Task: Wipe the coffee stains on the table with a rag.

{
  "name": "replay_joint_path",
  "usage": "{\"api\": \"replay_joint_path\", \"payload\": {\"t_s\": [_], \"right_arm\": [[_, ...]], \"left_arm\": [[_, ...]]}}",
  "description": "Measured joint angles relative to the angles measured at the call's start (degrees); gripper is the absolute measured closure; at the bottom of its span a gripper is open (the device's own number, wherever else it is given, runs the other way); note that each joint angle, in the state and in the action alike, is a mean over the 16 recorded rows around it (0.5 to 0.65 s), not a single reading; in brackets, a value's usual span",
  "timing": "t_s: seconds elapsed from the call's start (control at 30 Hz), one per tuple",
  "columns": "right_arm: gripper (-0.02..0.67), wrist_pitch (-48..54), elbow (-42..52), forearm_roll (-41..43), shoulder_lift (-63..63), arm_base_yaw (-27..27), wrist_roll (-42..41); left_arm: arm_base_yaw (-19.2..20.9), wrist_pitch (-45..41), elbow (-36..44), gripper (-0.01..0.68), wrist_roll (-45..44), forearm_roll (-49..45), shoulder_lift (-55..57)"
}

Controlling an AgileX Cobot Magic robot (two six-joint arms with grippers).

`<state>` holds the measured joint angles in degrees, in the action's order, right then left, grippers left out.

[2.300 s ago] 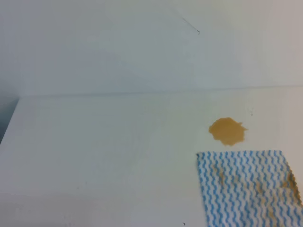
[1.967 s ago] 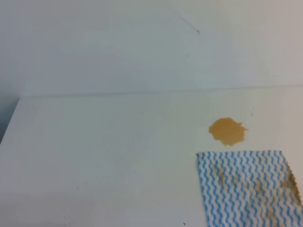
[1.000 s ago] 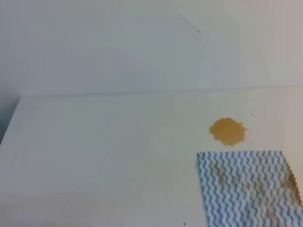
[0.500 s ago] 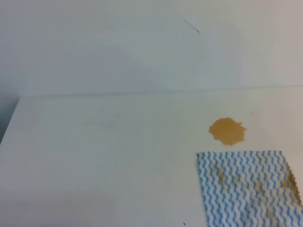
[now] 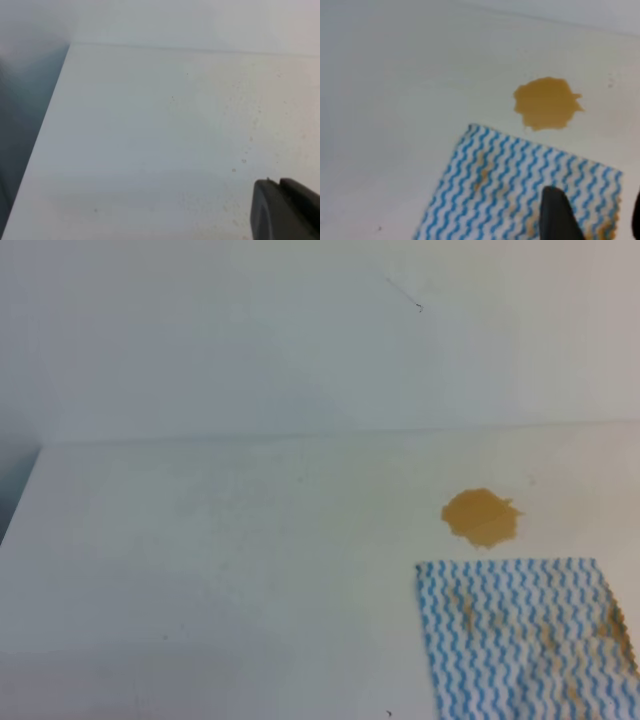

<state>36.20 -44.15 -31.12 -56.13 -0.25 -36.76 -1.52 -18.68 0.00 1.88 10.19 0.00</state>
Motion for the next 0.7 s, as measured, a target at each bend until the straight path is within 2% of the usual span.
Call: {"api": "replay_joint_path", "payload": {"t_s": [0.23,0.53,0.7], "right_arm": [[0.31,-0.42,-2.07,-4.6,-13.14,3.61,-7.01],[0.288,-4.47,-2.99,-0.59,-29.48,12.37,-9.69],[0.281,-6.88,-3.09,1.47,-36.48,15.52,-9.71]], "left_arm": [[0.0,0.0,0.0,0.677,-0.06,0.0,0.0],[0.0,0.0,0.0,0.677,-0.09,0.0,0.0],[0.0,0.0,0.0,0.677,-0.09,0.0,0.0]]}}
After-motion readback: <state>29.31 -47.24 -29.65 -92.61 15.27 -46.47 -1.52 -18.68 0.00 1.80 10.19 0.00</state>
